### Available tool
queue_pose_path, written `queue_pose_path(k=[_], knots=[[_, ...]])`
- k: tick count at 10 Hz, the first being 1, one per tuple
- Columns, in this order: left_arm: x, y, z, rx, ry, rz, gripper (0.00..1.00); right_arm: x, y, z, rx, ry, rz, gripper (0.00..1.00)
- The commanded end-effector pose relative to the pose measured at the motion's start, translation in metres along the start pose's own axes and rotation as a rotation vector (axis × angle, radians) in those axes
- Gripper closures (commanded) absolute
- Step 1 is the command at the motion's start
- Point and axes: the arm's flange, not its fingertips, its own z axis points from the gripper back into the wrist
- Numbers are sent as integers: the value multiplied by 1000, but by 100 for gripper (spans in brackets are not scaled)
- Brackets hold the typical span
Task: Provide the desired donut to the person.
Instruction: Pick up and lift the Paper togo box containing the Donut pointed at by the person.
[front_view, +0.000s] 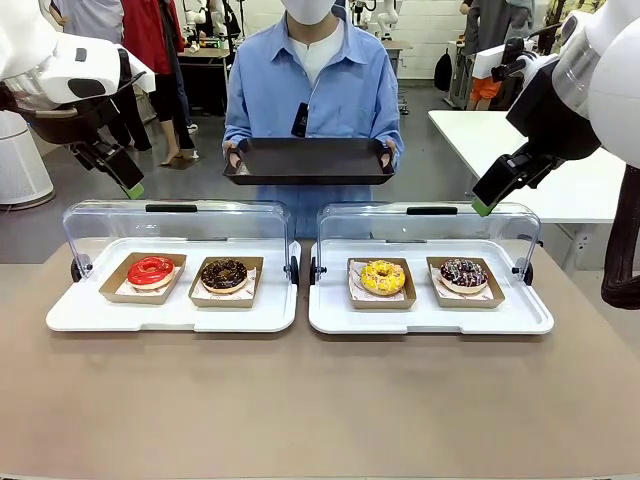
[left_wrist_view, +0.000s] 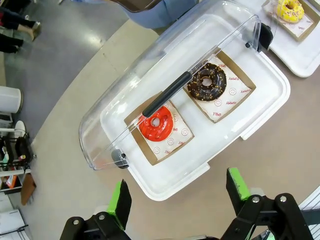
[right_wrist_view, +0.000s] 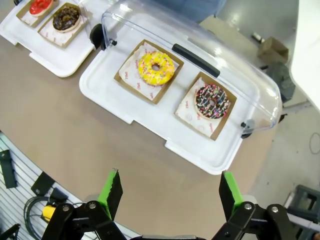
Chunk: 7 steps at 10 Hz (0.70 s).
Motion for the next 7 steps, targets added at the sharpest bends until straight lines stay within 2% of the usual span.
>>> queue_pose_path(k=[1,3,5,7], knots=[[-1,4,3,-112,-49,-86,0,-5,-10,1,24,-45,92,0],[-10,23,2,-304,-136,-207,0,-9,-42,-2,158,-85,220,0],[-31,59,-5,-488,-224,-335,0,-11,-94,-11,298,-92,275,0],[-57,92,-10,-540,-318,-401,0,-19,-145,-20,363,-76,302,0]])
